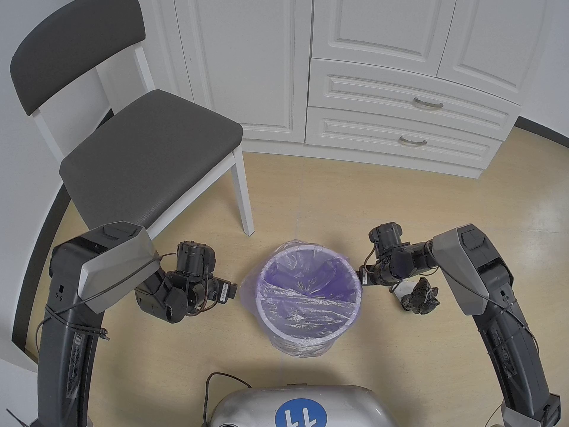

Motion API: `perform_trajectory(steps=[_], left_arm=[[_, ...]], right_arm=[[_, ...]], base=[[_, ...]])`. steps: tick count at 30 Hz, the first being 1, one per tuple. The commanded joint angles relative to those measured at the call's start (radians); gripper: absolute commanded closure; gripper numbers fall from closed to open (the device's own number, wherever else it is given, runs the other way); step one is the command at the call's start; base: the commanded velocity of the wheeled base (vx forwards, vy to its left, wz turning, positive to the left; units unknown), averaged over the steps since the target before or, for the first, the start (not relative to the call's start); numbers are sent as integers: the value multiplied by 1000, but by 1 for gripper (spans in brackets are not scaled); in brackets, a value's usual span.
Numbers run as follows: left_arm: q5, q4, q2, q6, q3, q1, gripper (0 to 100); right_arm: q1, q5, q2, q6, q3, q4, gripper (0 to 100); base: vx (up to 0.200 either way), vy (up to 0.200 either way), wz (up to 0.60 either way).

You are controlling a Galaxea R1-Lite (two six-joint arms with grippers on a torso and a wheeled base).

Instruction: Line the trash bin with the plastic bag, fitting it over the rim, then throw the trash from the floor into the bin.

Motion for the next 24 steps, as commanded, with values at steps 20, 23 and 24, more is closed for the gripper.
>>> perform_trajectory(steps=[20,23,24], left_arm=[[25,-173,-10,-49,128,-1,0],[24,-179,-15,-50,148,-1,0],[24,-179,-13,-52,148,-1,0]], right_arm=[[-17,-28,-41,147,-2,-248,0],[-32,-28,-161,133,31,-109,0],[-34,-28,-174,127,39,-93,0]], base=[[0,0,0],[0,0,0],[0,0,0]])
